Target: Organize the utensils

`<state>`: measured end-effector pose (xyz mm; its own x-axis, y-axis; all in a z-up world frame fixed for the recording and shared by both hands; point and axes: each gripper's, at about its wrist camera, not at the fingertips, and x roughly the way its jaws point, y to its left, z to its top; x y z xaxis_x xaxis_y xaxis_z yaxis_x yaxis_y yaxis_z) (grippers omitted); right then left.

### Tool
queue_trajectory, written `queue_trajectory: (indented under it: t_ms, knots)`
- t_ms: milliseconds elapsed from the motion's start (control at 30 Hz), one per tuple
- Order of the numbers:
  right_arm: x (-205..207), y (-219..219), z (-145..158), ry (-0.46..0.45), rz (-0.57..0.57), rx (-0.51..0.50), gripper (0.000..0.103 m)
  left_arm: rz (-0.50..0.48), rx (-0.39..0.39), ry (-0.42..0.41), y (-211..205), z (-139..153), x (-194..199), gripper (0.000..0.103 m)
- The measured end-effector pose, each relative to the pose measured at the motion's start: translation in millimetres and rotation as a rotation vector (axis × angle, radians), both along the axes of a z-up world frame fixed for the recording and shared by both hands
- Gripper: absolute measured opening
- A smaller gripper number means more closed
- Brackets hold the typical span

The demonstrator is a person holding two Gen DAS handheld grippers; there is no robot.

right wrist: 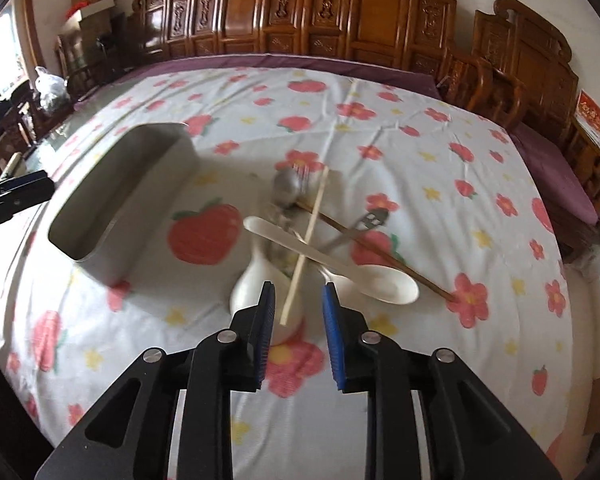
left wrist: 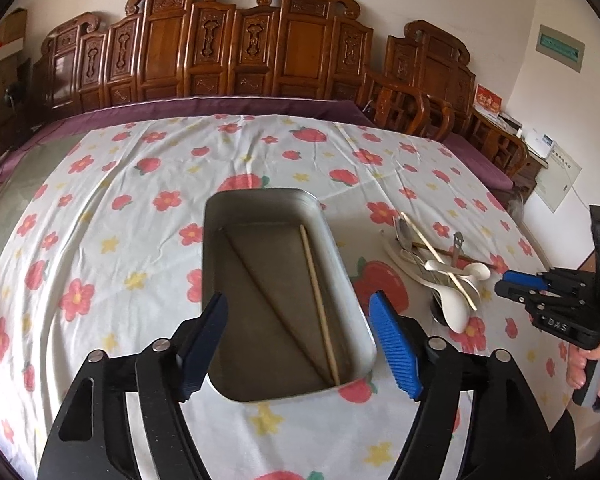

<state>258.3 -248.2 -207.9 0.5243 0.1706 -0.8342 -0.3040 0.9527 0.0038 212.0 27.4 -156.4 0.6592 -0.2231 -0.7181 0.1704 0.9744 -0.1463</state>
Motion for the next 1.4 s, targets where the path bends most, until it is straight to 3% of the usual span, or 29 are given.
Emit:
queue_trajectory:
  t_ms: [133, 267, 500, 900, 1200, 1400]
  knots:
    - [8, -8, -13, 0.015, -0.006, -0.042, 0.030, -0.013, 0.009, -0.002, -10, -2, -5, 0.074]
    - [17, -15, -25, 0.025, -0.004, -0.079, 0.041, -0.026, 0.010, -0.001, -18, -3, -9, 0.074]
    - [32, -26, -41, 0.033, 0.022, -0.116, 0.041, -0.052, 0.026, -0.009, -35, -3, -21, 0.075]
    - [45, -41, -33, 0.052, 0.053, -0.098, 0.043, -0.101, 0.043, 0.037, -62, -24, -29, 0.075]
    - [43, -40, -47, 0.083, 0.105, -0.163, 0.043, -0.125, 0.057, 0.047, -76, -31, -33, 0.075]
    - [48, -44, -45, 0.063, 0.092, -0.121, 0.043, -0.125, 0.070, 0.061, -84, -37, -36, 0.075]
